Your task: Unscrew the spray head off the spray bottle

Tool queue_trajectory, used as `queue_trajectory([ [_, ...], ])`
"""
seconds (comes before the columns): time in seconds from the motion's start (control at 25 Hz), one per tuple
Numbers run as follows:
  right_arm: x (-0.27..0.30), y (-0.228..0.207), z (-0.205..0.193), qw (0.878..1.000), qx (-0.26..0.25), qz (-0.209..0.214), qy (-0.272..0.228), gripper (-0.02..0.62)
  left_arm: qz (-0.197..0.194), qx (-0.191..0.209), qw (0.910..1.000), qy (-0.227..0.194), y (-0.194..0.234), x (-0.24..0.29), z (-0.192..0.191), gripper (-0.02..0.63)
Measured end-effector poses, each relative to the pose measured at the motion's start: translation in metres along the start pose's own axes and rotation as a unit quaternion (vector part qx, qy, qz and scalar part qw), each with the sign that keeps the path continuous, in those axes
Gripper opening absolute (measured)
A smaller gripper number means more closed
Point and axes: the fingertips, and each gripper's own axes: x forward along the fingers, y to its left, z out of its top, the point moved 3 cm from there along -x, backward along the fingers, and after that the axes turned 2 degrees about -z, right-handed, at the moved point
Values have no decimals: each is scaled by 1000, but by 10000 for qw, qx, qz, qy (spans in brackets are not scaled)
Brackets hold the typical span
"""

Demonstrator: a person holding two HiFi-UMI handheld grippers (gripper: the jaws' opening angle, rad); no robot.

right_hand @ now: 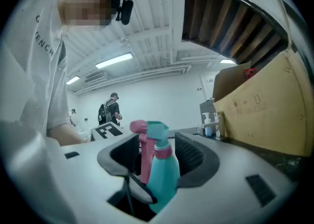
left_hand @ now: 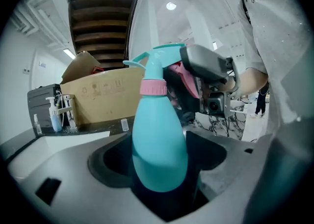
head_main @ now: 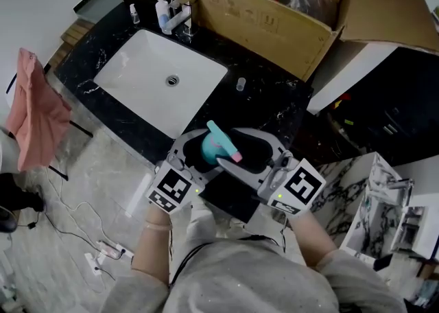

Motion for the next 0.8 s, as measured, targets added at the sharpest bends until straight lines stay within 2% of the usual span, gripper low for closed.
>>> queue_trajectory([
  [0.24, -34, -46, -1, 9966, 393, -714, -107, 205, -9, 0, 10000, 1, -1, 0, 0, 347],
  [0.36, -31, -52, 4, 9942, 363, -999, -141, 156, 3, 1, 10000, 0, 0, -1, 0, 347],
  [0.48, -34, -32, 13, 9957, 203, -822, -372, 130, 1, -14, 10000, -15, 0, 0, 0, 347],
  [0.56, -36, -19, 12, 9961, 232, -749, -399, 90, 1, -21, 10000, -25, 0, -1, 0, 347],
  [0.68, -36, -7, 3, 9958, 414, -746, -323, 69, 23, -34, 10000, -44, 0, 0, 0, 347],
  [0.8, -22, 0, -12, 9948, 791, -637, 47, 74, 40, -36, 10000, -50, 0, 0, -1, 347],
])
